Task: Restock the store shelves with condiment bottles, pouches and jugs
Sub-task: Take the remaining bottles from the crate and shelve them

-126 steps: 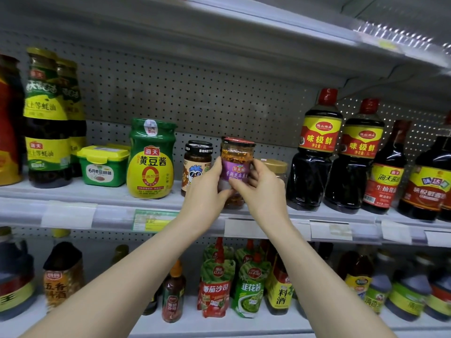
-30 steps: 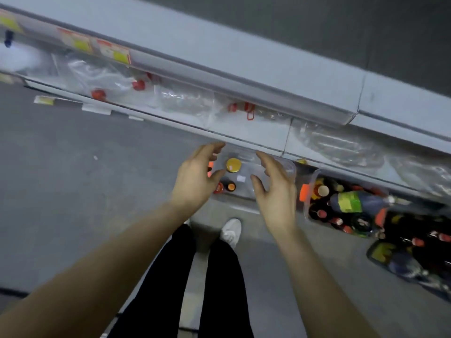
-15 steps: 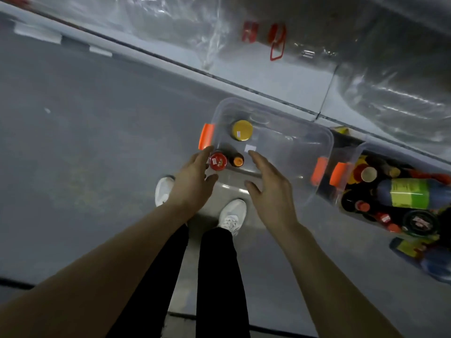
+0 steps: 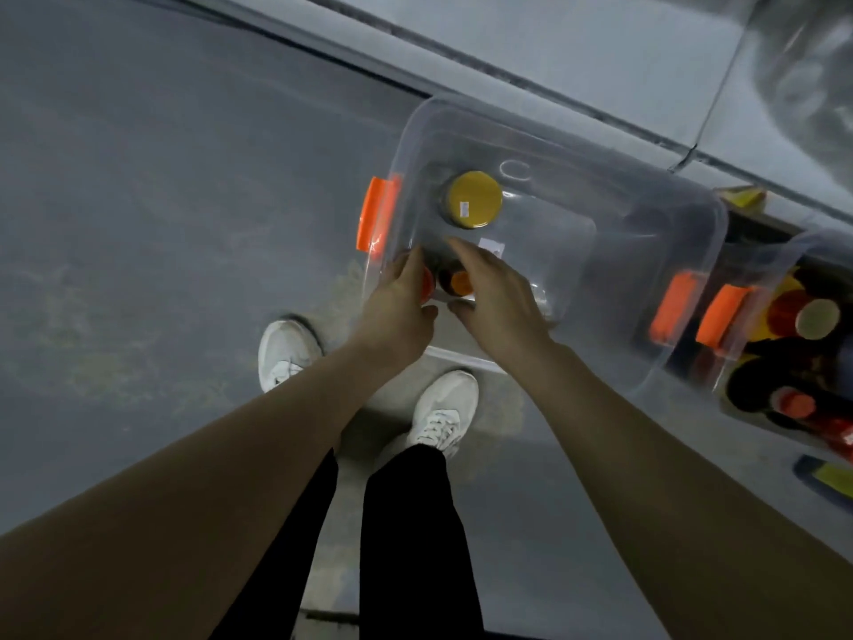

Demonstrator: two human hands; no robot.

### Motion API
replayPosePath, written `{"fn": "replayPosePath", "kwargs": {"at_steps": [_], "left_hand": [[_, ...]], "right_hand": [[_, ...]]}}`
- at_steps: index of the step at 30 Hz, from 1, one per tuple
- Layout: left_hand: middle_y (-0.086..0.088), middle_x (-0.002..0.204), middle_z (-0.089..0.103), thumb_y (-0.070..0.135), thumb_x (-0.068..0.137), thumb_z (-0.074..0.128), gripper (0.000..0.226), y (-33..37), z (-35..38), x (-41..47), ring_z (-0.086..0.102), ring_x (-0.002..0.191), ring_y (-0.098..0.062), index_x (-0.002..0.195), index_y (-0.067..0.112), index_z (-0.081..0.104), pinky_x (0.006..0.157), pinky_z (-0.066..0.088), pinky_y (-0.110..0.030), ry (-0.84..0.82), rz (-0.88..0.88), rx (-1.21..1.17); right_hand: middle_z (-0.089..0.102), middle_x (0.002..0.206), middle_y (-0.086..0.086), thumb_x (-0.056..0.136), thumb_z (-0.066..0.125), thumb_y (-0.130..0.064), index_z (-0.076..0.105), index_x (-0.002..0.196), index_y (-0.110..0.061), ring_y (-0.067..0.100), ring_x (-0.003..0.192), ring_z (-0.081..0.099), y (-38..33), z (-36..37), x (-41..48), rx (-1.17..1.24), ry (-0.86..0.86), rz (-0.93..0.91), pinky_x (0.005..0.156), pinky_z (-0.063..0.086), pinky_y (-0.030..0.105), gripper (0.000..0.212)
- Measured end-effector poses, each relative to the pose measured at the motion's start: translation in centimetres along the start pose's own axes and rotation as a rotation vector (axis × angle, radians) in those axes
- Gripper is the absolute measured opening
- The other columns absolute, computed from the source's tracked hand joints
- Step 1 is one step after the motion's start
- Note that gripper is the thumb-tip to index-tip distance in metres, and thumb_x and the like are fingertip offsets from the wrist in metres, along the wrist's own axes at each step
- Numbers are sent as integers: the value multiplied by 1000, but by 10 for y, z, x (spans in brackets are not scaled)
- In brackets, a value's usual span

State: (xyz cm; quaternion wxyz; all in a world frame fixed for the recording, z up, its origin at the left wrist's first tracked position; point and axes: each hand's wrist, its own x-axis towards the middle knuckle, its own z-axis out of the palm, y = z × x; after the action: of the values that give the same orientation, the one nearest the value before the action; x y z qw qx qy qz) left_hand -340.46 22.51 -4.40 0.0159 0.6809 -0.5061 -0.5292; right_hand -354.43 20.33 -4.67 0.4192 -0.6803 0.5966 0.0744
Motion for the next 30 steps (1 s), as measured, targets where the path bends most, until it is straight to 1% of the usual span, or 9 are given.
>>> {"fn": "replayPosePath", "kwargs": {"at_steps": [6, 10, 15, 18, 20, 22, 25, 27, 30], "left_hand": [[-10, 159, 25, -10, 92, 50, 77, -13, 15, 19, 28, 145, -26, 156, 8, 11, 112, 23, -24, -45, -116, -1], [-12, 159, 24, -7, 94, 47, 77, -12, 24, 27, 29, 145, -25, 156, 5, 2, 112, 23, -25, -65, -175, -47], [-17, 157, 28, -5, 97, 46, 75, -10, 29, 34, 31, 145, -29, 156, 1, 0, 118, 26, -32, -35, -198, -59], [-15, 153, 36, -7, 96, 46, 74, -10, 27, 35, 37, 140, -28, 156, 4, 4, 109, 28, -25, -23, -207, -91], [-14, 150, 40, -7, 95, 44, 73, -11, 23, 36, 40, 137, -28, 157, 7, 9, 105, 33, -25, -31, -216, -109], [-11, 146, 44, -9, 93, 43, 68, -11, 19, 40, 43, 134, -29, 154, 10, 21, 107, 39, -29, -43, -220, -134], [8, 128, 44, -13, 91, 41, 66, -10, 13, 45, 45, 119, -14, 149, 18, 34, 91, 38, -21, -42, -200, -210], [10, 122, 46, -13, 92, 44, 61, -5, 7, 44, 47, 117, -13, 144, 19, 41, 90, 38, -18, -44, -140, -246], [6, 125, 52, -3, 94, 56, 53, 4, -4, 38, 51, 118, -11, 141, 18, 44, 97, 41, -20, -17, -26, -273]], "right_hand": [[57, 142, 8, 78, 82, -8, 49, 145, -14, 28, 130, 53, 18, 33, 33, -77, -113, -92, 110, 41, 38, 75], [58, 141, -1, 87, 72, -15, 49, 146, -20, 21, 130, 52, 23, 53, 51, -207, -106, -195, 108, 37, 38, 64], [61, 136, -1, 95, 61, -21, 51, 145, -24, 22, 129, 53, 25, 64, 62, -269, -64, -240, 109, 31, 39, 51], [66, 128, -1, 90, 65, -21, 56, 136, -22, 25, 121, 58, 31, 61, 63, -255, -60, -262, 105, 35, 39, 47], [67, 125, 3, 85, 74, -29, 55, 133, -17, 28, 116, 61, 37, 55, 62, -230, -66, -218, 101, 39, 38, 53], [65, 130, 7, 82, 79, -41, 51, 136, -15, 29, 118, 61, 41, 46, 61, -136, -55, -123, 101, 44, 37, 66], [62, 136, 5, 79, 81, -48, 50, 141, -18, 25, 122, 60, 39, 24, 57, 149, 30, 10, 97, 45, 26, 76], [62, 137, 1, 80, 80, -48, 49, 144, -21, 18, 123, 59, 38, 6, 55, 275, 44, 52, 98, 45, 21, 76], [64, 133, -4, 82, 78, -47, 55, 142, -24, 11, 120, 60, 36, -26, 48, 440, 42, 98, 101, 49, 24, 68]]}}
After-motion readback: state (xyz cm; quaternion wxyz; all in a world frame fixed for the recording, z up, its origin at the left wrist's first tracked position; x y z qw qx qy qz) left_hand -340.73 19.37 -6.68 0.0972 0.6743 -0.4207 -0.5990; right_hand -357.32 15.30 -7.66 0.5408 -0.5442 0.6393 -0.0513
